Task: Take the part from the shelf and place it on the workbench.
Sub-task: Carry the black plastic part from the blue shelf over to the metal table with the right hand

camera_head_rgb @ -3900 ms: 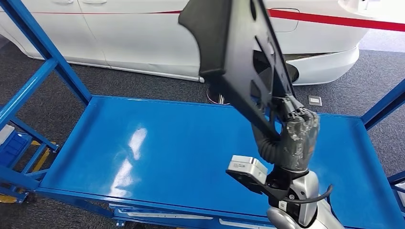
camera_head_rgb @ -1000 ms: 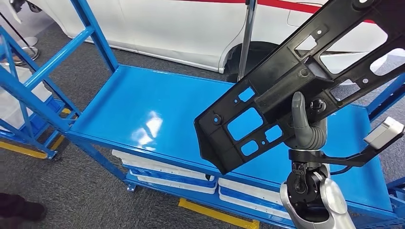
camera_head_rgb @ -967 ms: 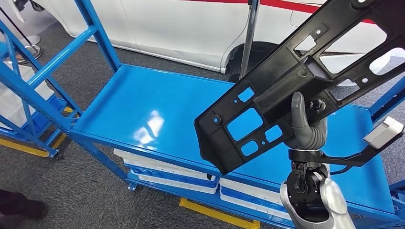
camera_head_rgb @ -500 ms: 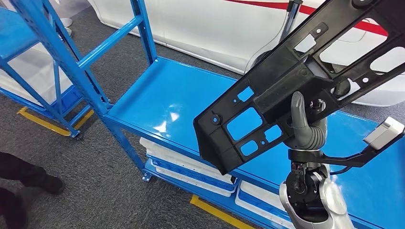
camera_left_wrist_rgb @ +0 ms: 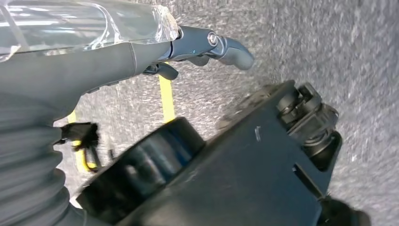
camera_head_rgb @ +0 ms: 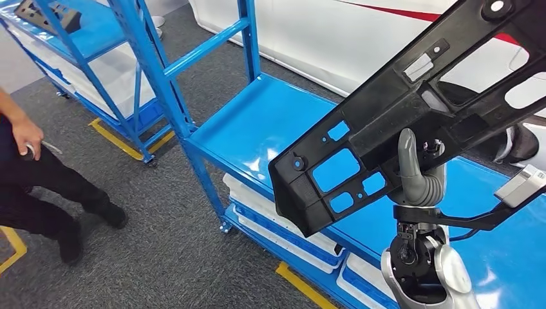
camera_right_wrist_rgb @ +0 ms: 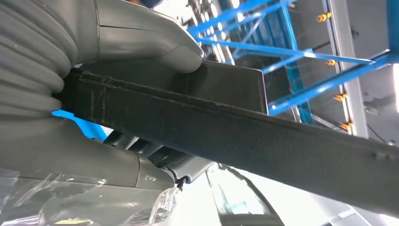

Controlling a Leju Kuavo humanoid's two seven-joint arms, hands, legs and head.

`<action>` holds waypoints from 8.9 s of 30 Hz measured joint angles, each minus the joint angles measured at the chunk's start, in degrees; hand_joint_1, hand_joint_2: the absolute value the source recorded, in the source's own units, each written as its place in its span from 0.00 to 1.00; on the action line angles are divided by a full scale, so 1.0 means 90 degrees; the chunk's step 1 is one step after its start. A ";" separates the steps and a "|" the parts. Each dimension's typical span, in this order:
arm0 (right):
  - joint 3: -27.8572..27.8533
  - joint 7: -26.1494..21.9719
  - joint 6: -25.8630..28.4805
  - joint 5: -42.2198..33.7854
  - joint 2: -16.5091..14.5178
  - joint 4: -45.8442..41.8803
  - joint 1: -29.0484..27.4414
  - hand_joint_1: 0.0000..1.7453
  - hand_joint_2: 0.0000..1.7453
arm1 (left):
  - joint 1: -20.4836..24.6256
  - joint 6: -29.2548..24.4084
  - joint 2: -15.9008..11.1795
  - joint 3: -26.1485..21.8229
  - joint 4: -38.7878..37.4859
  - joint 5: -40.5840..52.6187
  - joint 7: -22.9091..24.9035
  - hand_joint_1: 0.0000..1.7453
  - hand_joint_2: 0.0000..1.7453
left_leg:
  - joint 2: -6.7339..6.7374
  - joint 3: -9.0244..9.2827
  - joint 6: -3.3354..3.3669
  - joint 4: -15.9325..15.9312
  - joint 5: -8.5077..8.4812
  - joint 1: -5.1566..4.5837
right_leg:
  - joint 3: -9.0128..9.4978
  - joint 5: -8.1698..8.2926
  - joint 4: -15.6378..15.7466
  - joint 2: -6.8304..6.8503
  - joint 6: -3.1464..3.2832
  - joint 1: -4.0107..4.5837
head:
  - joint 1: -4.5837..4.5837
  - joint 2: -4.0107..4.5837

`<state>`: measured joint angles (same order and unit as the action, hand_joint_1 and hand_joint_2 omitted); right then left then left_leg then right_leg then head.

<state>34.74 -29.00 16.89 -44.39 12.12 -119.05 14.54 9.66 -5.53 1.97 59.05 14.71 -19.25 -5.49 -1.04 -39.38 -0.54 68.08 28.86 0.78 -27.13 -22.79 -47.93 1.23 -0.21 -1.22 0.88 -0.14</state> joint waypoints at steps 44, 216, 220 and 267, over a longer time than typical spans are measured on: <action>-0.0406 -0.0445 -0.0784 -0.0067 -0.0010 -0.0077 -0.0474 1.00 1.00 | -0.0029 -0.0100 -0.0033 0.0093 0.0001 0.0001 -0.0067 0.00 1.00 | 0.0092 0.1076 0.0397 -0.2177 -0.0973 -0.0078 | -0.0708 -0.0948 -0.1602 -0.0048 -0.0301 0.0006 | -0.0015 -0.0001; -0.0871 -0.0818 -0.0899 -0.0322 0.0028 -0.0216 -0.1115 1.00 1.00 | -0.0100 0.0010 -0.0017 0.0257 0.0019 0.0043 -0.0127 0.00 1.00 | 0.0022 0.0357 -0.0144 -0.0682 0.0072 0.0222 | 0.0750 -0.0228 0.0478 -0.0155 -0.0186 -0.0152 | -0.0064 0.0001; -0.0871 -0.0819 -0.0893 -0.0322 0.0028 -0.0214 -0.1115 1.00 1.00 | -0.0117 0.0010 0.0001 0.0260 0.0025 0.0007 -0.0103 0.00 1.00 | 0.0269 0.0718 -0.0157 -0.2256 -0.1084 0.0220 | 0.1229 -0.0596 0.0640 -0.0209 -0.0400 -0.0190 | -0.0072 0.0001; -0.0837 -0.0901 -0.0875 -0.0385 -0.0050 -0.0164 -0.1175 1.00 1.00 | -0.0266 -0.0060 -0.0086 0.0266 0.0049 -0.0012 -0.0066 0.00 1.00 | -0.0051 0.2501 0.0393 -0.2622 -0.0109 -0.0176 | -0.1207 0.0831 0.0068 -0.0168 -0.0127 0.0184 | -0.0059 -0.0001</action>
<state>27.20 -37.11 9.01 -47.86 11.67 -120.53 3.96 7.26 -6.07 1.19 61.44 15.15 -19.36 -6.08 -1.50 -16.87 3.00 44.49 27.87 -0.80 -38.00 -15.31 -47.31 -0.29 -1.35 0.44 0.35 -0.15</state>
